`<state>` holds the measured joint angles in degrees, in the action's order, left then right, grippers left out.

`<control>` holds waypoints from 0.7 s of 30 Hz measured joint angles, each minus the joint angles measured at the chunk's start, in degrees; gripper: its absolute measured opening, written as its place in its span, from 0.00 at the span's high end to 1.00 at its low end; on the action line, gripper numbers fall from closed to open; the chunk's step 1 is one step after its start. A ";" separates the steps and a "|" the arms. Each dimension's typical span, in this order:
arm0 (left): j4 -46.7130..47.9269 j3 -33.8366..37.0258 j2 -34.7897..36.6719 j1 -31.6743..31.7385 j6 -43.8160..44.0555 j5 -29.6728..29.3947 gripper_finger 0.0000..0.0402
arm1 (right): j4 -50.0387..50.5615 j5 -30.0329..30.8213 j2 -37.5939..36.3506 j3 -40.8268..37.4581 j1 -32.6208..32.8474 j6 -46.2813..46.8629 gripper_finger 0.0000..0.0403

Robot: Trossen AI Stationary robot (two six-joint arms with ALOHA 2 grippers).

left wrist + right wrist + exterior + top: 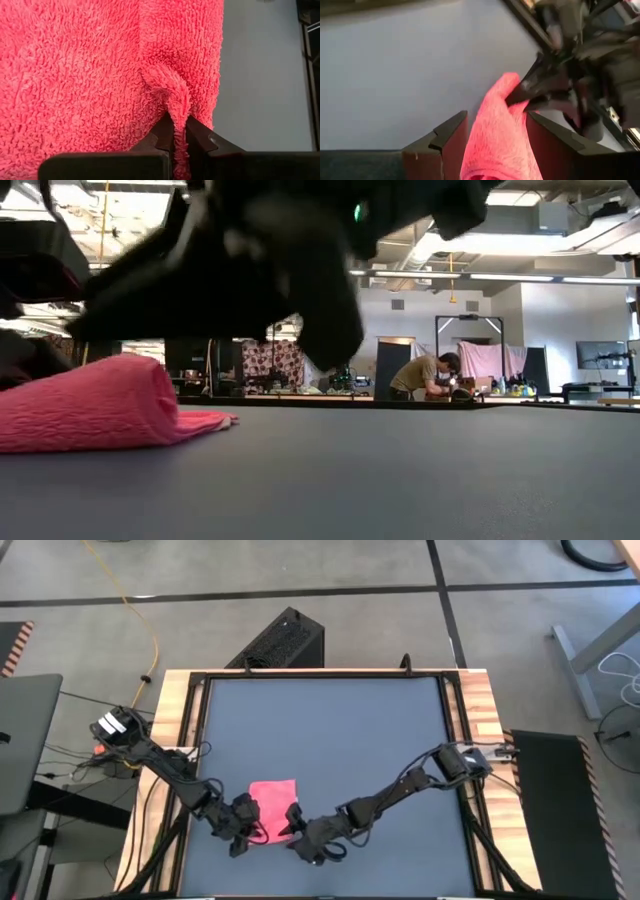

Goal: Roll towel
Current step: Roll the pink microfiber towel

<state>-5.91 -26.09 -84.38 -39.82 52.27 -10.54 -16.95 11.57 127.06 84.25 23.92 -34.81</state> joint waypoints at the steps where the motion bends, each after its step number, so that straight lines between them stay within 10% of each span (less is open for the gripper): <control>1: -0.07 0.00 -0.02 0.58 -0.76 0.20 0.97 | 0.44 0.33 0.20 -0.02 0.09 -1.09 0.43; 10: -0.48 0.02 -0.02 4.56 -4.53 3.69 0.97 | 0.42 9.98 3.55 0.42 0.66 -7.43 0.43; 21: -0.44 0.04 -0.07 7.82 -6.20 2.75 0.87 | 6.47 11.65 3.46 0.44 1.17 8.23 0.50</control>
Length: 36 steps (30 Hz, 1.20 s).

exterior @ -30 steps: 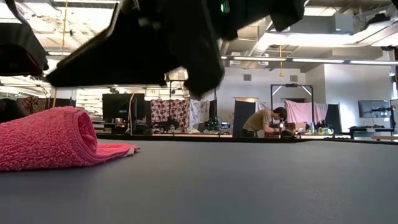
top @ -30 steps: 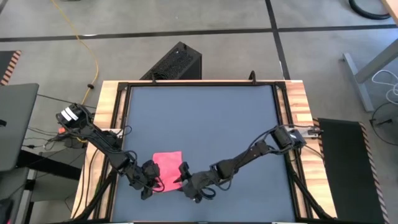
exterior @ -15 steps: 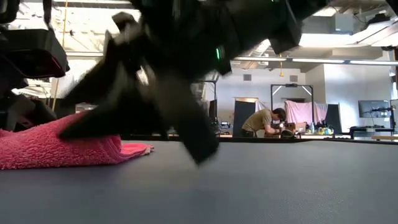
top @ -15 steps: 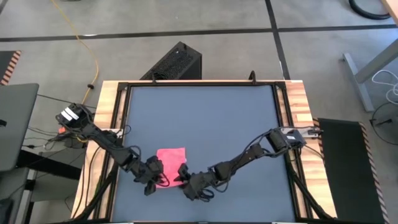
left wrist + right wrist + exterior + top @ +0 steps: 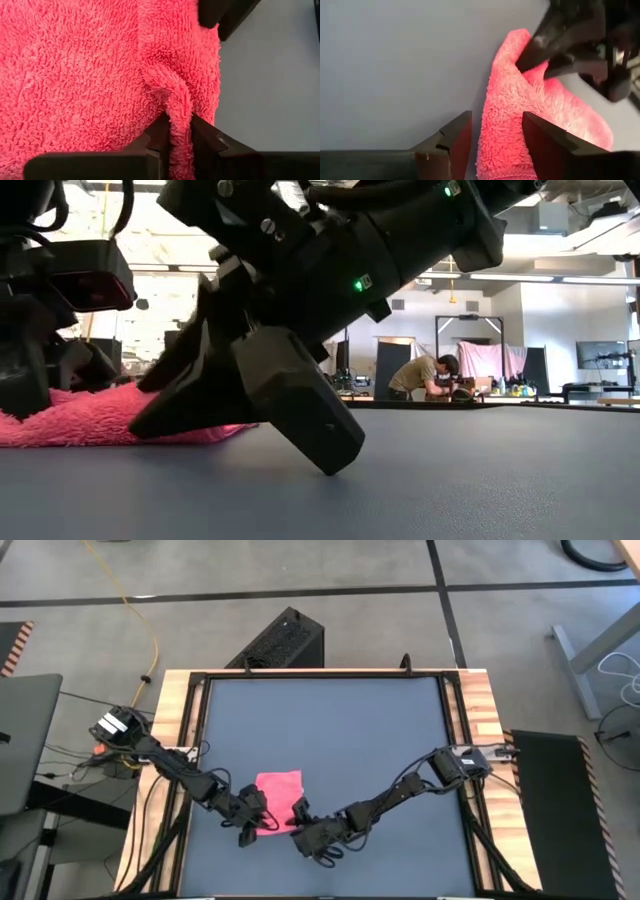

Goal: Roll towel
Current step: Roll the pink microfiber towel

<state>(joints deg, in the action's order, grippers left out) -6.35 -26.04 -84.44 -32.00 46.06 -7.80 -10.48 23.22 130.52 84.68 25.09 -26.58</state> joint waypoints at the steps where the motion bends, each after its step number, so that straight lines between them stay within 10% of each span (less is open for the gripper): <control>1: 0.00 0.00 0.00 0.14 -0.02 -0.04 0.86 | 0.54 0.08 -0.02 0.00 -0.01 1.23 0.51; 17: 0.93 -0.04 0.02 0.55 -0.15 -1.85 0.76 | 4.77 1.41 -0.07 -0.07 2.66 21.99 0.66; 36: -0.24 0.07 -0.02 1.80 -4.94 2.12 0.76 | 5.44 6.85 -1.05 3.02 4.21 5.69 0.60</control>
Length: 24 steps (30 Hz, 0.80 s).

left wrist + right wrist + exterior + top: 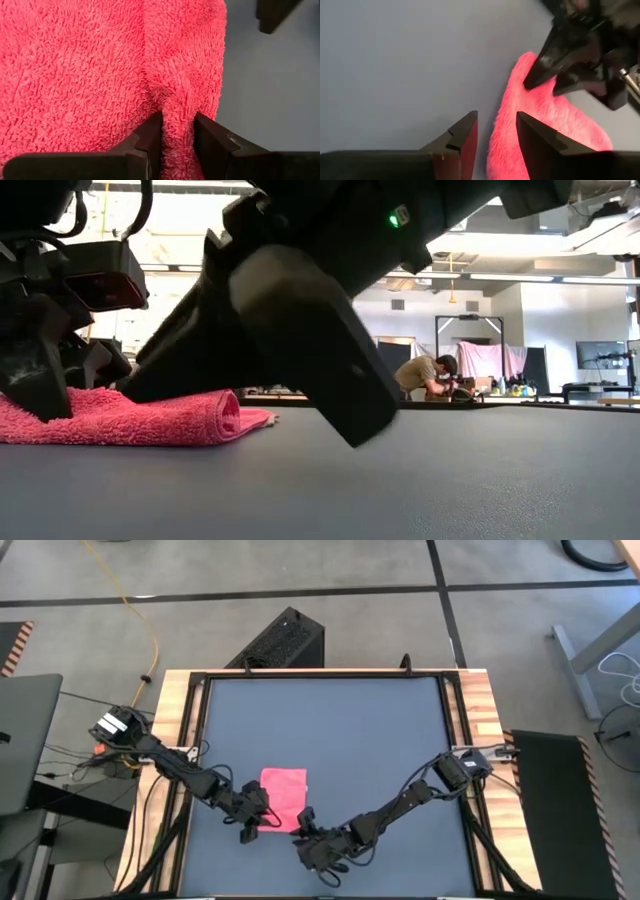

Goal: Roll towel
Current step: Roll the pink microfiber towel

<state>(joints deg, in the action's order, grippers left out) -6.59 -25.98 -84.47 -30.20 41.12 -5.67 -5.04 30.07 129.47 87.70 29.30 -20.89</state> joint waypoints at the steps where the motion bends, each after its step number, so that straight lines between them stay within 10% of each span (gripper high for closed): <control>1: -0.02 0.00 0.00 0.07 -0.15 0.07 0.76 | 1.10 0.02 0.00 0.00 -0.03 0.01 0.58; 14: -0.28 -0.61 0.12 0.78 -4.37 4.19 0.65 | 8.23 0.81 0.22 0.11 -2.88 1.71 0.51; 24: 10.11 -2.25 8.23 3.05 -11.07 3.33 0.56 | 9.34 -5.71 0.19 0.11 -3.48 14.37 0.90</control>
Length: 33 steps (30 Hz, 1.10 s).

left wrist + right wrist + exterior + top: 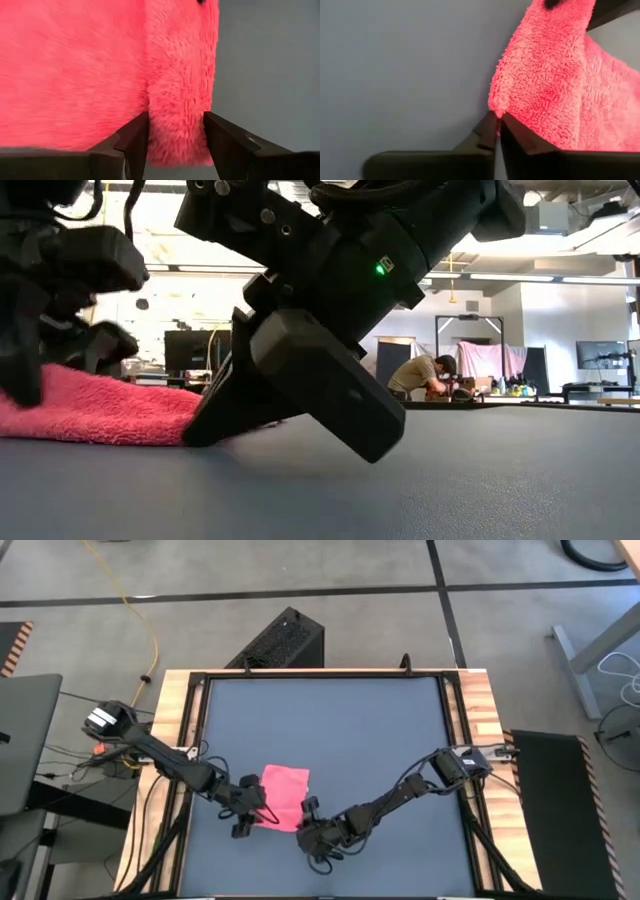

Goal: Roll towel
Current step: Roll the pink microfiber towel

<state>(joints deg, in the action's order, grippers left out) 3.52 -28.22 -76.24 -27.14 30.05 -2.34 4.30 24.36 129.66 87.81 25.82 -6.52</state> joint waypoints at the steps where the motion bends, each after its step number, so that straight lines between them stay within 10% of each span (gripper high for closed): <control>1: 1.23 -0.07 1.38 0.09 -0.36 -0.90 0.56 | -0.01 -0.33 -0.01 0.00 0.00 1.53 0.94; 17: 4.27 -0.15 15.33 -3.95 -10.42 -9.62 0.58 | -0.69 -6.26 -0.10 0.00 -1.03 23.60 0.94; 33: -2.59 0.84 -1.04 -21.06 -30.46 -23.57 0.70 | -0.64 -6.27 -0.08 0.00 -1.03 26.30 0.93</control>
<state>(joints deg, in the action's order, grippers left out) 0.92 -27.39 -77.28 -48.20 -0.41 -25.91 3.66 18.09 129.58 87.81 24.80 19.78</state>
